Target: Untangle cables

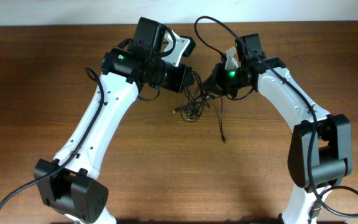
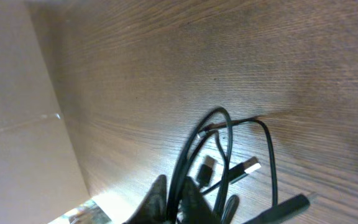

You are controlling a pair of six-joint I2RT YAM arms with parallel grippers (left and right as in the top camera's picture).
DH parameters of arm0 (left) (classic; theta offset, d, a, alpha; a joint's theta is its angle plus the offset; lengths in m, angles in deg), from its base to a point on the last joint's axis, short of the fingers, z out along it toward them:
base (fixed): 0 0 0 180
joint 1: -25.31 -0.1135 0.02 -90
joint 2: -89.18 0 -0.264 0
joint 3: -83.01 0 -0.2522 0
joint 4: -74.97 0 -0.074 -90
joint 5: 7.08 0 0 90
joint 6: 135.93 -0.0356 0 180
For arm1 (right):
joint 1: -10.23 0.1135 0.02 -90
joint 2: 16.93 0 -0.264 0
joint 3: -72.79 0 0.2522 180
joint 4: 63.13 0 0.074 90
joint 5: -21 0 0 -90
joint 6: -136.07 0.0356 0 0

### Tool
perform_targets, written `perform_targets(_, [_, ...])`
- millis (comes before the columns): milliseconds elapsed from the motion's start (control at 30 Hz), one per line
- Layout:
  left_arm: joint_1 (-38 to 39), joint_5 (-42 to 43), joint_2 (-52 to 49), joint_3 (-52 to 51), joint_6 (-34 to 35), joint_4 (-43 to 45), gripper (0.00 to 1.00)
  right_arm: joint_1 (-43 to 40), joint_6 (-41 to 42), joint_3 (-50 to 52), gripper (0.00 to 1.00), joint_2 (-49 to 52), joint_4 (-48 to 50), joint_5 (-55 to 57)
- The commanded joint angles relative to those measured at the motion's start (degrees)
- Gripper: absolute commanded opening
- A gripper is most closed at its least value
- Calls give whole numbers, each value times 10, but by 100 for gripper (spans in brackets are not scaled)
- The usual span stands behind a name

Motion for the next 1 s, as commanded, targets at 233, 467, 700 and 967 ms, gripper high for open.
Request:
perform_targets(233, [0, -148, -1, 12, 21, -21, 0, -139, -56, -2, 4, -87, -14, -108])
perform_targets(467, [0, -214, -1, 12, 21, -34, 0, -241, -72, -2, 4, -172, -38, -243])
perform_targets(700, [0, -214, -1, 12, 21, -38, 0, -313, -83, -2, 4, -176, -55, -316])
perform_targets(967, [0, -224, -1, 12, 16, -50, 0, -352, -152, -2, 4, -176, -174, -34])
